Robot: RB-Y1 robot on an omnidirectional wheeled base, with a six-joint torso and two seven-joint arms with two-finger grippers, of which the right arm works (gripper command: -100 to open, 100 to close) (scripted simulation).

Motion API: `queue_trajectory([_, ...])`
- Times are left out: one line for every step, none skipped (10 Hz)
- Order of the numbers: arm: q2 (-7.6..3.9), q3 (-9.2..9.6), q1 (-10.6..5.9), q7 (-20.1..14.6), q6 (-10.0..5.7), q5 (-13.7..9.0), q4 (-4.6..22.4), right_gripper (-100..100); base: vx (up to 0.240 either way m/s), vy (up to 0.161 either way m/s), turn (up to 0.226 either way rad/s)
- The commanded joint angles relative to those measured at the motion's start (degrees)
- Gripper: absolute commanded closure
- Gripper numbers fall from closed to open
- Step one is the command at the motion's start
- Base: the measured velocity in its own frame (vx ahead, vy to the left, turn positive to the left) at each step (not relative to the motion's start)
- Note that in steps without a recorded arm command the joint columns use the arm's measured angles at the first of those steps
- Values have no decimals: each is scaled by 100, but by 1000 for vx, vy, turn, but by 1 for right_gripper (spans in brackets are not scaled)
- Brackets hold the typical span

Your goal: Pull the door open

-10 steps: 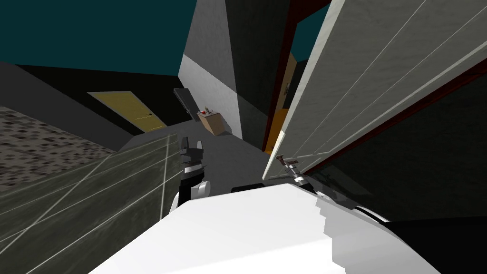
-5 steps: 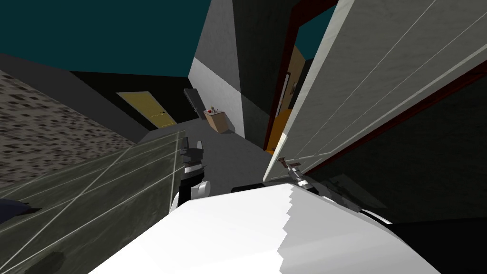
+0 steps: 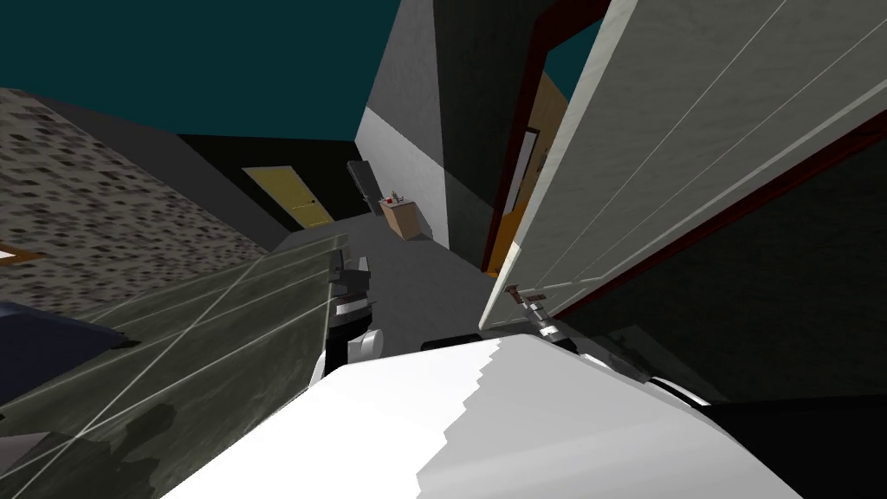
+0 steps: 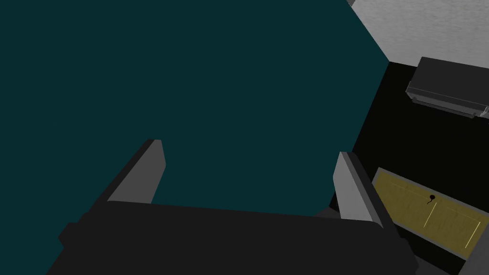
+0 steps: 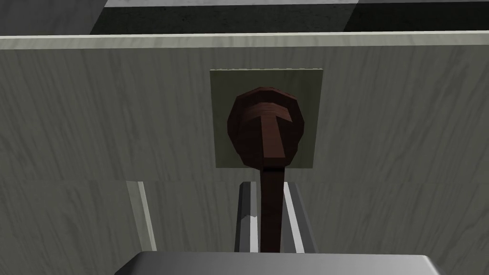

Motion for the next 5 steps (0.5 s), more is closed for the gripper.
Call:
queue_trajectory([75,-76,3,35,178,95,-135,100,-197,-85,138])
queue_trajectory([121,-143,-32,57,276,151,-185,100,-196,-87,171])
queue_trajectory([171,-216,-69,80,381,212,-238,100,-212,-76,169])
queue_trajectory([223,-293,-108,104,492,276,-295,100,-211,-84,158])
queue_trajectory([276,-371,-149,129,606,341,-353,100,-212,-86,173])
